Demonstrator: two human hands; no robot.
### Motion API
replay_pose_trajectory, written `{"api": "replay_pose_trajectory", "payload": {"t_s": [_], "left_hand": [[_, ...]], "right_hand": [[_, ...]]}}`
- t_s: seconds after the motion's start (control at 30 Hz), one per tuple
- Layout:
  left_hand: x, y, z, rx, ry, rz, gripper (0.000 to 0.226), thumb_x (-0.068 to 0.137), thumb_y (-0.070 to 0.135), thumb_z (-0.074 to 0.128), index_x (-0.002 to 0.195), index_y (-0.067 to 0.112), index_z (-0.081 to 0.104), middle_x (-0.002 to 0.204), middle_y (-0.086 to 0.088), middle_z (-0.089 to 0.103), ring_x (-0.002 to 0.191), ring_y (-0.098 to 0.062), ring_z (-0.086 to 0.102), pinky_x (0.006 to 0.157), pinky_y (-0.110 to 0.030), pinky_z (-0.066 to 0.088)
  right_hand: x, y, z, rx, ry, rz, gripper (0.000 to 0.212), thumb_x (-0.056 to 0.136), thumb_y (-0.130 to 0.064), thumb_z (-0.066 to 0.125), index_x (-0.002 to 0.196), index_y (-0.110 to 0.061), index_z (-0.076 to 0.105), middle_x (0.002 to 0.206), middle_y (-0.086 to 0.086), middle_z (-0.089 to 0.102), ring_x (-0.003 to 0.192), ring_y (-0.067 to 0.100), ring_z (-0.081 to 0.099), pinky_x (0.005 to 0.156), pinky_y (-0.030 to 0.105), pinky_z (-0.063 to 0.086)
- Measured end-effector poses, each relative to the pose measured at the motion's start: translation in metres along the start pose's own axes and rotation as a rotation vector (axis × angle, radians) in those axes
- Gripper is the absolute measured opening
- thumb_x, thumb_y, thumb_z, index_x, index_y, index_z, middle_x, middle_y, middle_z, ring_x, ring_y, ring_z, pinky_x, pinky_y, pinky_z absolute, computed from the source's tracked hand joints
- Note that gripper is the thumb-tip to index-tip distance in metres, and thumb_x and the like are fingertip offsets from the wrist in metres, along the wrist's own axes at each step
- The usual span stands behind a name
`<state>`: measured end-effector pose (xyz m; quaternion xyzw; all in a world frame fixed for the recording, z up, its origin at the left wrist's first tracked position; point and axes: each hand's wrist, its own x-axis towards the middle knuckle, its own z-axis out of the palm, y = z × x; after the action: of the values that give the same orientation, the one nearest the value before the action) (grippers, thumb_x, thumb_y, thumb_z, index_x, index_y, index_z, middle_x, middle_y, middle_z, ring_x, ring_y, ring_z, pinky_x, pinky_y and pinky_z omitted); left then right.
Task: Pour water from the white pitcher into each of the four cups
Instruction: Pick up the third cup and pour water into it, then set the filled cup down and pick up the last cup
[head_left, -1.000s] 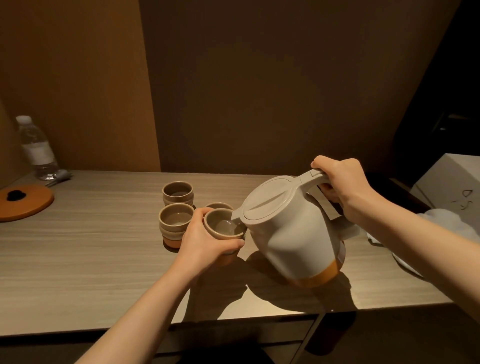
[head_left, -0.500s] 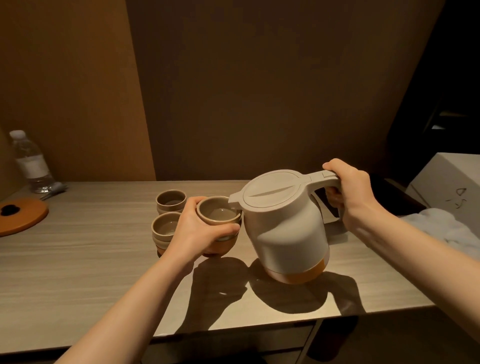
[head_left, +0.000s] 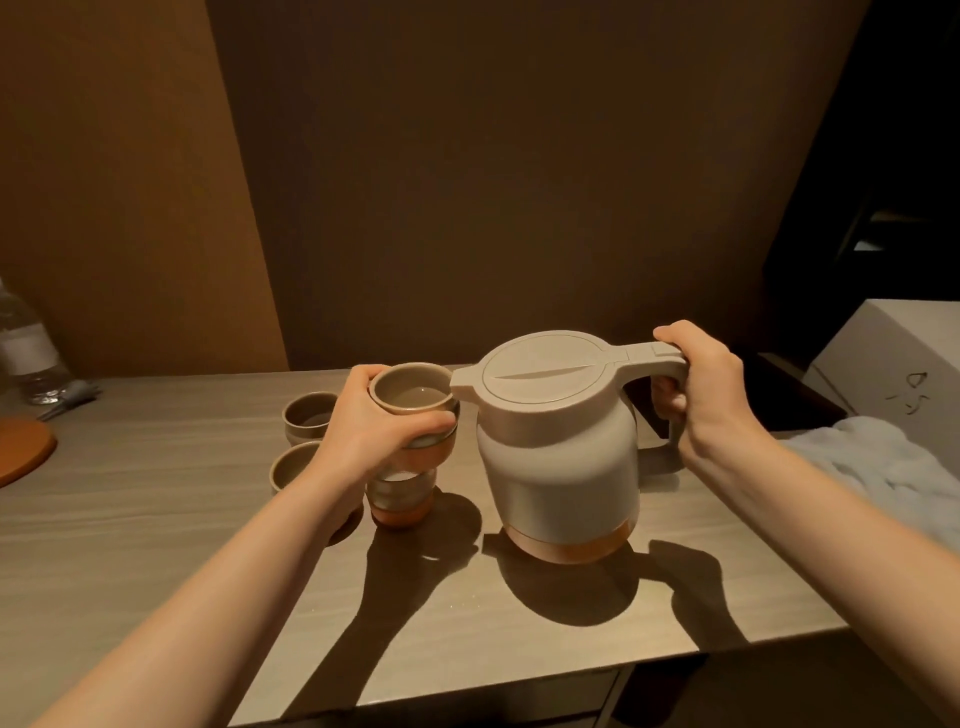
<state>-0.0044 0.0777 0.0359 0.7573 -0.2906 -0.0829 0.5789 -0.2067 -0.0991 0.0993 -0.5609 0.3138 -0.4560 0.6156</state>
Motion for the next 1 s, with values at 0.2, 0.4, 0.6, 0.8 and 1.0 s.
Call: {"api": "replay_pose_trajectory", "payload": {"t_s": [0.2, 0.4, 0.6, 0.8, 1.0], "left_hand": [[0.036, -0.003, 0.002, 0.027, -0.016, -0.022, 0.077, 0.059, 0.036, 0.09, 0.118, 0.027, 0.042, 0.106, 0.011, 0.05, 0.098, -0.009, 0.051, 0.069, -0.021, 0.044], [0.079, -0.018, 0.009, 0.097, -0.049, -0.045, 0.078, 0.061, 0.034, 0.09, 0.119, 0.027, 0.037, 0.112, 0.006, 0.048, 0.105, -0.014, 0.05, 0.075, -0.025, 0.045], [0.106, -0.042, 0.02, 0.165, -0.089, -0.124, 0.082, 0.064, 0.031, 0.088, 0.128, 0.02, 0.037, 0.115, 0.003, 0.045, 0.107, -0.016, 0.047, 0.073, -0.026, 0.043], [0.119, -0.063, 0.028, 0.299, -0.14, -0.241, 0.082, 0.062, 0.029, 0.09, 0.126, 0.013, 0.041, 0.111, -0.003, 0.051, 0.103, -0.02, 0.052, 0.077, -0.032, 0.048], [0.123, -0.074, 0.029, 0.463, -0.192, -0.328, 0.064, 0.058, 0.031, 0.091, 0.103, 0.01, 0.052, 0.088, -0.005, 0.061, 0.077, -0.016, 0.06, 0.06, -0.028, 0.048]], "right_hand": [[0.01, 0.007, -0.001, 0.002, 0.009, 0.01, 0.037, 0.088, -0.022, 0.056, 0.053, -0.015, 0.047, 0.037, -0.011, 0.045, 0.031, 0.003, 0.04, 0.035, 0.014, 0.029], [0.02, 0.018, 0.003, -0.026, 0.032, 0.024, 0.036, 0.087, -0.023, 0.057, 0.054, -0.015, 0.047, 0.037, -0.01, 0.044, 0.032, 0.003, 0.037, 0.035, 0.014, 0.028], [0.031, 0.03, 0.007, -0.045, 0.033, 0.043, 0.034, 0.085, -0.023, 0.058, 0.054, -0.015, 0.05, 0.042, -0.009, 0.046, 0.037, 0.004, 0.037, 0.039, 0.016, 0.029], [0.037, 0.039, 0.006, -0.053, 0.006, 0.054, 0.034, 0.087, -0.023, 0.058, 0.054, -0.015, 0.052, 0.042, -0.009, 0.047, 0.036, 0.004, 0.038, 0.037, 0.015, 0.029], [0.041, 0.047, 0.003, -0.067, -0.013, 0.068, 0.033, 0.086, -0.024, 0.059, 0.055, -0.014, 0.053, 0.05, -0.003, 0.046, 0.041, 0.006, 0.037, 0.039, 0.018, 0.028]]}}
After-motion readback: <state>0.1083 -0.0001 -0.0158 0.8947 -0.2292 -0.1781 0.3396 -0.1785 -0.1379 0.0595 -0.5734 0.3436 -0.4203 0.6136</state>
